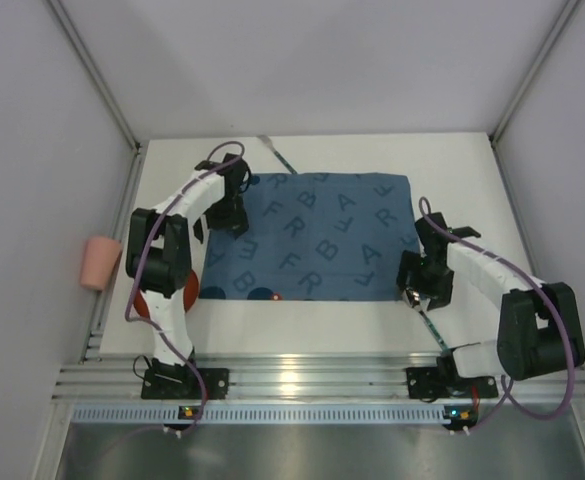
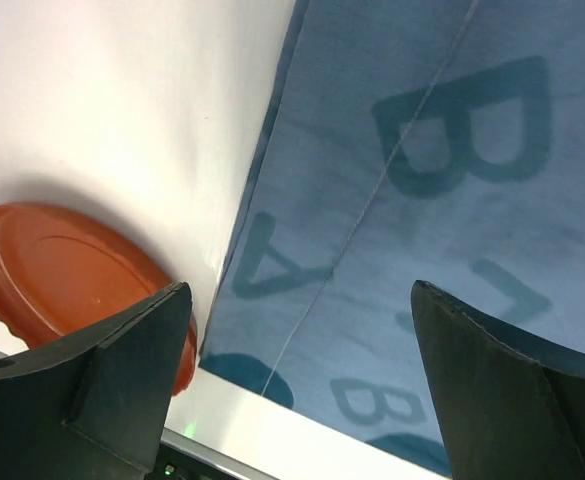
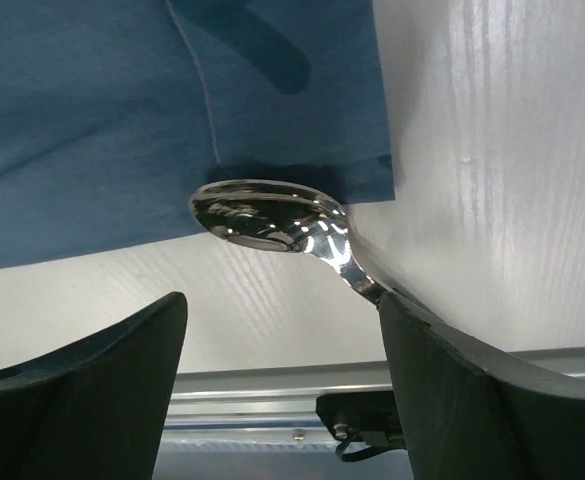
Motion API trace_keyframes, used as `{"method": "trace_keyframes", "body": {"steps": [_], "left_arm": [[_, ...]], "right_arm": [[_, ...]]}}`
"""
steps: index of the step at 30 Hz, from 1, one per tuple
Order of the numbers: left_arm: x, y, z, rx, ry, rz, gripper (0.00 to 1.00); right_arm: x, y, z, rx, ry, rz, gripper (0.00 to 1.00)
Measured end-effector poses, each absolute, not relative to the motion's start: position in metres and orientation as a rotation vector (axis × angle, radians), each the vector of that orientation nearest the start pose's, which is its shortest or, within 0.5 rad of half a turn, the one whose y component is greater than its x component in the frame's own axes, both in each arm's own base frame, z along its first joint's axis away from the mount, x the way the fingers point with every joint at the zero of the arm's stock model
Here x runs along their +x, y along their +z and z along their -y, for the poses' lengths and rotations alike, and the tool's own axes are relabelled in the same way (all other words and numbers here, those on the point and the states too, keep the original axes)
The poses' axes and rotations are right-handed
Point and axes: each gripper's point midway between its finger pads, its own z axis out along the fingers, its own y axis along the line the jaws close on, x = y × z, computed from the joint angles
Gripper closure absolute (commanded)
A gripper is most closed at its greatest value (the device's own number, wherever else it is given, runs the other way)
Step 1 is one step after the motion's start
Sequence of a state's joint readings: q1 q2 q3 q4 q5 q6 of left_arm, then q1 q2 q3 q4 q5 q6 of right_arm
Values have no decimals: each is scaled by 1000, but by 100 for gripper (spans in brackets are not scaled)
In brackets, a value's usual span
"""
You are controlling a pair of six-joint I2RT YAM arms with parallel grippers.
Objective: Set the dinner table for one person
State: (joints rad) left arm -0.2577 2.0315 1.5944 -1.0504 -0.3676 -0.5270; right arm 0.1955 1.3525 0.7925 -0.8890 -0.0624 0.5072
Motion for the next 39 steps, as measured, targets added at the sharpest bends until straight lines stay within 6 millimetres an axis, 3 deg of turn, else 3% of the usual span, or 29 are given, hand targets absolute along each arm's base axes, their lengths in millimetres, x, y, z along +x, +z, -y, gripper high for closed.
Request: {"method": "trace_keyframes", "body": {"steps": [7,12,14,15,16,21,29,32,34,39], "left_arm": [[370,113,56,-463,323,-2725,4],[363,142,56,-491,263,-2670,4],[360,150,56,-501,251,-2651,3],[358,152,55,-503,250,-2646,3],[355,153,53,-505,253,-2644,3],[331,151,46,-511,284,-2664,4],[316,142,43,-537,295,-2688,4],[315,144,43,-541,288,-2684,4],[315,146,44,-544,276,-2681,4],[314,150,48,-552,237,-2677,4]], "right_arm": [[180,29,-51,541,-88,-3032,23],[175,12,-51,587,-136,-3093,29],[173,11,-56,595,-100,-3111,44],[173,10,-58,595,-81,-3109,52],[174,10,-62,593,-53,-3105,69],[172,13,-66,504,-37,-3104,100],[180,21,-77,412,-3,-3061,100],[174,38,-86,366,4,-3058,100],[179,63,-91,352,38,-3019,100],[225,147,-108,330,184,-2805,100]]}}
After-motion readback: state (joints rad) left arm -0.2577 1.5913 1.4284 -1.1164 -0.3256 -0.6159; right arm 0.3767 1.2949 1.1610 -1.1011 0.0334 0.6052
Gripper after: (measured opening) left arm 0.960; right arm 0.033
